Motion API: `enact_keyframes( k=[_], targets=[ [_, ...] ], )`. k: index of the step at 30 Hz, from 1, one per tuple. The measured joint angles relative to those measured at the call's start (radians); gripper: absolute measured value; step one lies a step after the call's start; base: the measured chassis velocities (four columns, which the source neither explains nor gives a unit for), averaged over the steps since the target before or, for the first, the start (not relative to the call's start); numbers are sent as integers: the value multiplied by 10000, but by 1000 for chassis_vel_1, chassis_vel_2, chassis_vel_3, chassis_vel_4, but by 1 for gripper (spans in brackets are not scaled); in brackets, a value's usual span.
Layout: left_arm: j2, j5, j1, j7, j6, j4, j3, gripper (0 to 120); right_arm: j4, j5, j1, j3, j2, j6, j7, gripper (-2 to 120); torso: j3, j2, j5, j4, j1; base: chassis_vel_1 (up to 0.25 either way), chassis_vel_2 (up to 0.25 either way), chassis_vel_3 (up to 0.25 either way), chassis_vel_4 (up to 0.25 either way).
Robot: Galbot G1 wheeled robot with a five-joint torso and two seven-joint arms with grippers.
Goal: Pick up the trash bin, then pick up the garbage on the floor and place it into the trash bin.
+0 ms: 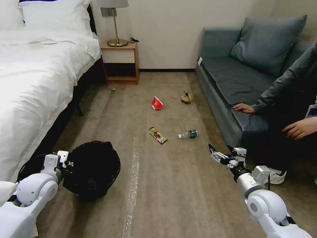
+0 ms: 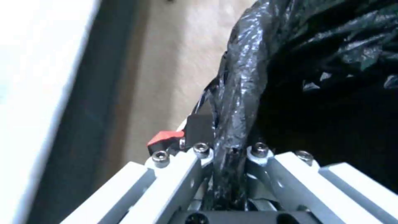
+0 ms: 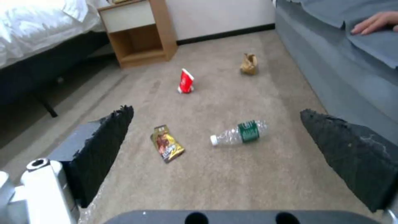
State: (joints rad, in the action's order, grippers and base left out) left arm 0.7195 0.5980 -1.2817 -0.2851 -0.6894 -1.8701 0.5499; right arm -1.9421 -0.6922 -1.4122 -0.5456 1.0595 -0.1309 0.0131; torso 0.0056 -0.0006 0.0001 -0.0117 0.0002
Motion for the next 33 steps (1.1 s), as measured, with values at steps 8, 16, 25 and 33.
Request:
enact_keyframes(
  k=[8,16,25,33],
  targets=[
    [-529,-273,437,164,112,-267,174,2,70,-33,-105,-27,-170,86,-125,100,0,0,3,-6,0,0,0,0,0],
    [-1502,-35,647,779,495,-657,896,2,91,-17,-211,99,71,184,-466,100,0,0,-3,-4,1,0,0,0,0],
    [-2034,486,1005,676,428,-504,993,2,228,-394,-80,126,-89,210,-1065,100,0,0,0,-3,0,0,0,0,0],
    [-1997,564,1658,592,425,-286,362,2,526,-598,-56,18,-171,483,-2376,100,0,0,0,-4,0,0,0,0,0]
  ],
)
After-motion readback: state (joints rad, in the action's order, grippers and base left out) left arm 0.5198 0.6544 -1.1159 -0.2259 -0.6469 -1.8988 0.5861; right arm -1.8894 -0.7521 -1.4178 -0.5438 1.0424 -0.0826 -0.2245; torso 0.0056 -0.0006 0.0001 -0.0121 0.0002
